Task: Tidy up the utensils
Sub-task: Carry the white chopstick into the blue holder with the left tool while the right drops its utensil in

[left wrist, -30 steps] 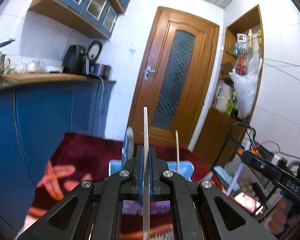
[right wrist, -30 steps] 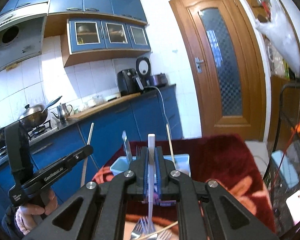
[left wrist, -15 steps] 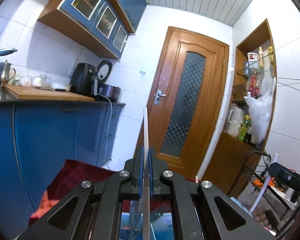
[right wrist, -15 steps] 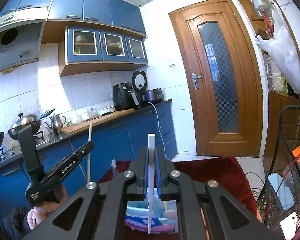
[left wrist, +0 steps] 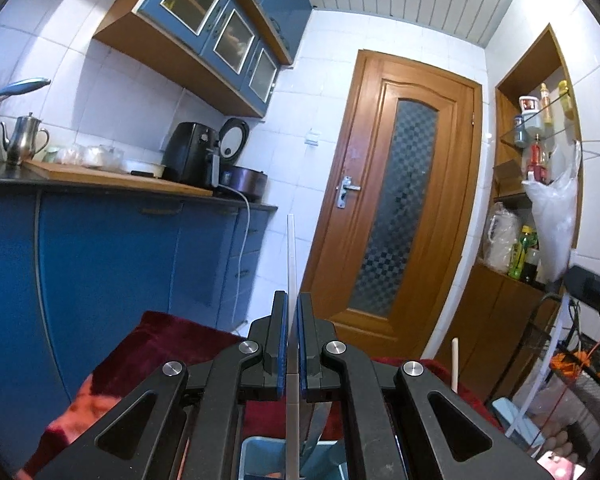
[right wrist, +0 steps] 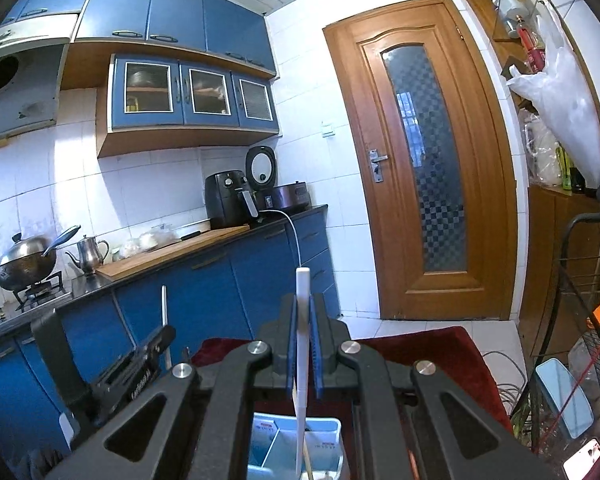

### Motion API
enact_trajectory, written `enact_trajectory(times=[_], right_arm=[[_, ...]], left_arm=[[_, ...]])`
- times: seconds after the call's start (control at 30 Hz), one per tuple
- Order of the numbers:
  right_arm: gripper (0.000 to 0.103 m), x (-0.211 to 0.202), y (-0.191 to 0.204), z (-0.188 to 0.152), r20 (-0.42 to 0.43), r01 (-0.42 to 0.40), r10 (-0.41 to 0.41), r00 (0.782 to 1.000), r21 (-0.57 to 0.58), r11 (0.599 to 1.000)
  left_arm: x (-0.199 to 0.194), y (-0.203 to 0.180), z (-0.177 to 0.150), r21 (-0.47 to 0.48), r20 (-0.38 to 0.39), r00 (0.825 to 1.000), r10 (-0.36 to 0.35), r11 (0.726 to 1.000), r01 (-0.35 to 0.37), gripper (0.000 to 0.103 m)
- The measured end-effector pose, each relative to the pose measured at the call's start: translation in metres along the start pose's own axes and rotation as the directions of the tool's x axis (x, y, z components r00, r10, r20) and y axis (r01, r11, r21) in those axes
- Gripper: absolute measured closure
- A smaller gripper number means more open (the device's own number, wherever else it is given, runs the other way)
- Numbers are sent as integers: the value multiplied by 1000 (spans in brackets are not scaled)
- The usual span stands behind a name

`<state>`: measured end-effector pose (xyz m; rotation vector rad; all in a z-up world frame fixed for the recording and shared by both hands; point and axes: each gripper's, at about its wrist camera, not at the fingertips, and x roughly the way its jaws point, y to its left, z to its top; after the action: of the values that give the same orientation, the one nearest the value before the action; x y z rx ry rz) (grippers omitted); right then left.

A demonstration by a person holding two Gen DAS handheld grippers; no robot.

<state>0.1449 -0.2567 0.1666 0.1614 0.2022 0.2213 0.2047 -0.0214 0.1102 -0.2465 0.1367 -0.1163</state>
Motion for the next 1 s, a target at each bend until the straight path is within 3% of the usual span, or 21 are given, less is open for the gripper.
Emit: enact_trajectory(times=[0.2,0.37,0.67,0.8,1.0], right_arm=[[95,13,6,-6,15,47,-47,999,-56,997],[95,25,10,-26,-41,65,-70,997,-114,991],[93,33,4,-47,-152,21,-34,988,-89,996],[82,29,2,-50,-165,7,-17,986,-62,998],[80,16,4,-50,-162,1,-6,987,-28,1000]], left_arm=[[-2,-3,-10,23,-1,1000,4,1000,-4,99],[-3,-6,-17,41,-24,1000,3,999,-2,99],[-13,-1,-23,39,-74,997,-2,999,5,97],[-19,1,-22,40,-98,995,-7,999,11,91],[-35,6,-21,25,-118,993,-17,999,20,79]])
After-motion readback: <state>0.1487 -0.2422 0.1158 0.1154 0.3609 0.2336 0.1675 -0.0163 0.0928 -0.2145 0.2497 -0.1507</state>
